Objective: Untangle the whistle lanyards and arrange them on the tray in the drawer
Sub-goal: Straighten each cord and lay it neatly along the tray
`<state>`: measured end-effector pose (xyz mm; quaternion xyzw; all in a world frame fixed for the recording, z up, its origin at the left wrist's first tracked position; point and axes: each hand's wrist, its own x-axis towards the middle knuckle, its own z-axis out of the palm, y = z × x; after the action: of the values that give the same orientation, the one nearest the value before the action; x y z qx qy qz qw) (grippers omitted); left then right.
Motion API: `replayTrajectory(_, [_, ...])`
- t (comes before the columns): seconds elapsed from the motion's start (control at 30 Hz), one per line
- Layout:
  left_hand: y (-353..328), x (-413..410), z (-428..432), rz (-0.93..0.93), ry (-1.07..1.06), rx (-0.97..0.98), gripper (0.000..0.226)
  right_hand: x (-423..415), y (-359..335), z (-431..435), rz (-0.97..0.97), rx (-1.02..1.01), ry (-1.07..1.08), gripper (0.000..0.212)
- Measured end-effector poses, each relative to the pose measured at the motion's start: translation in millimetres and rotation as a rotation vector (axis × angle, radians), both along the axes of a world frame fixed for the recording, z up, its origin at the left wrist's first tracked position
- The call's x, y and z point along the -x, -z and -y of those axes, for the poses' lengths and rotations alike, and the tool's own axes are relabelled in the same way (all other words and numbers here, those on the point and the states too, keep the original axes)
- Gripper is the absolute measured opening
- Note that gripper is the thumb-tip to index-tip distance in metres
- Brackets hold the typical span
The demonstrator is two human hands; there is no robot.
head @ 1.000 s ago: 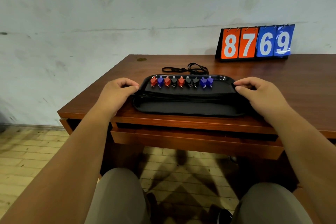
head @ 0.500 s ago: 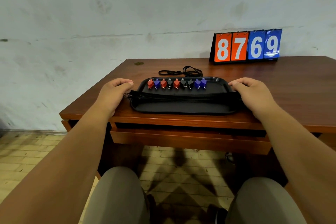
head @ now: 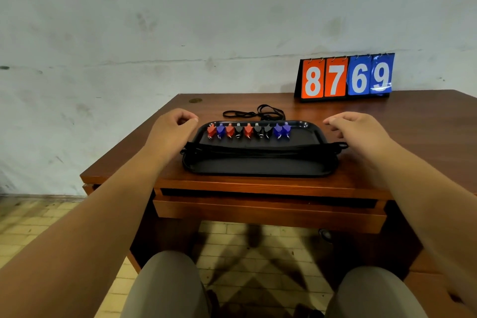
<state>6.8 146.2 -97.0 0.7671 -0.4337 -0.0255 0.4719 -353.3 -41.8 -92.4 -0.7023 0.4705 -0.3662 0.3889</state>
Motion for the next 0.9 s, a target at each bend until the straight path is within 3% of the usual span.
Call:
replayTrajectory(0.4, [-31.6,15.7,69.6,-0.045,0.149,-0.046,0.017,-36.3,-16.3,46.1,-0.16,0.067,-0.085,0.024])
replayTrajectory(0.9, [-27.5,28.5,215.0,0.186,0.386,-0.436,0.018,-99.3,-25.3,116.7,-0.433,0.139,-0.351,0.027])
